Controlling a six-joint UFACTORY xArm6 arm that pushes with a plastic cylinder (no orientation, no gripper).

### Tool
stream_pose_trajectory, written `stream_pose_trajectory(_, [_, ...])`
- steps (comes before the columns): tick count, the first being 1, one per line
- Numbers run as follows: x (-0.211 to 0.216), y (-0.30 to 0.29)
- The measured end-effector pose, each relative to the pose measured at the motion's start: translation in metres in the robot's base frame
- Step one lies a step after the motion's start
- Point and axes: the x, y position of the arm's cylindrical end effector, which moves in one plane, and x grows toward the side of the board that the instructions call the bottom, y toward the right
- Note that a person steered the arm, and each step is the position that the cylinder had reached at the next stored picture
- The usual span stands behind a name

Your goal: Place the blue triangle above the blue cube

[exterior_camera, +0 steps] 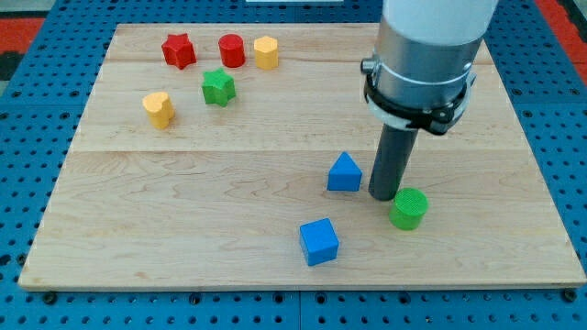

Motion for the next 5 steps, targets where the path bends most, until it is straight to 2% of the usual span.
stream_pose_trajectory(2, [-0.041, -0.047])
stream_pose_trajectory(3, [-0.014, 0.003])
stream_pose_trajectory(4, [0.004, -0.012])
stream_pose_trajectory(5, [-0.001, -0.075])
